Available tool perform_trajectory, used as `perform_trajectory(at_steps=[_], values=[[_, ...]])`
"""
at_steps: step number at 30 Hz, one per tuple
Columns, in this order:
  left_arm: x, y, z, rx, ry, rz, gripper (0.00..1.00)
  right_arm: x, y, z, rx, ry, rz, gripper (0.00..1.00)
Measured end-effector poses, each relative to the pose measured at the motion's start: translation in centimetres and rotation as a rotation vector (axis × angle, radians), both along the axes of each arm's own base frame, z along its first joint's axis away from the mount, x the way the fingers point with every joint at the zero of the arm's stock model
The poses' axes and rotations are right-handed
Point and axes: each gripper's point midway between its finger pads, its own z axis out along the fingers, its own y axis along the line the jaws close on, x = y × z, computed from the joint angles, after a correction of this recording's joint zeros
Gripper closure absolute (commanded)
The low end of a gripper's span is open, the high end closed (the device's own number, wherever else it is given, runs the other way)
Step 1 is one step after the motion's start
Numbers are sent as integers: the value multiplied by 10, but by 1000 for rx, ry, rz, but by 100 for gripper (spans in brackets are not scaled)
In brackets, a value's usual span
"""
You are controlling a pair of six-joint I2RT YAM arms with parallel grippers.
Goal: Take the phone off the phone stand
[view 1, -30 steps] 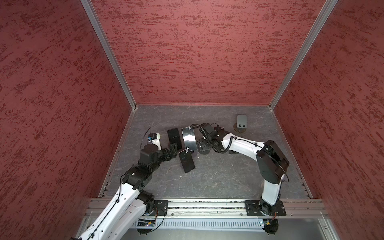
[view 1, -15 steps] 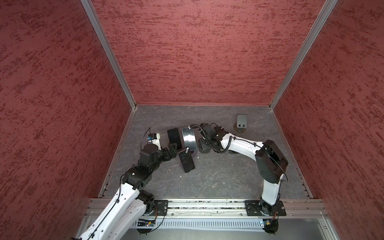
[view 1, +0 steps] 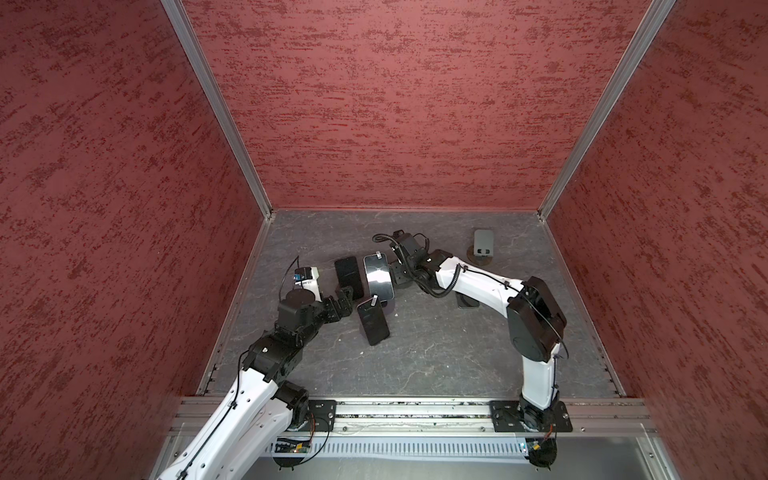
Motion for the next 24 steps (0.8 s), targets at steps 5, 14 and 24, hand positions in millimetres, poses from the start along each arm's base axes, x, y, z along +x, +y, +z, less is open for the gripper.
perform_trajectory(at_steps=[5,14,24], values=[[0,2,0,4,-1,7,1,13,0,-3,-9,-4,-4,39],[-2,4,-4,16,17,15,1,43,-17,-2,-11,-14,-47,39],[-3,5,-6,20,24,19,1,65,-23,-10,0,1,-71,39]])
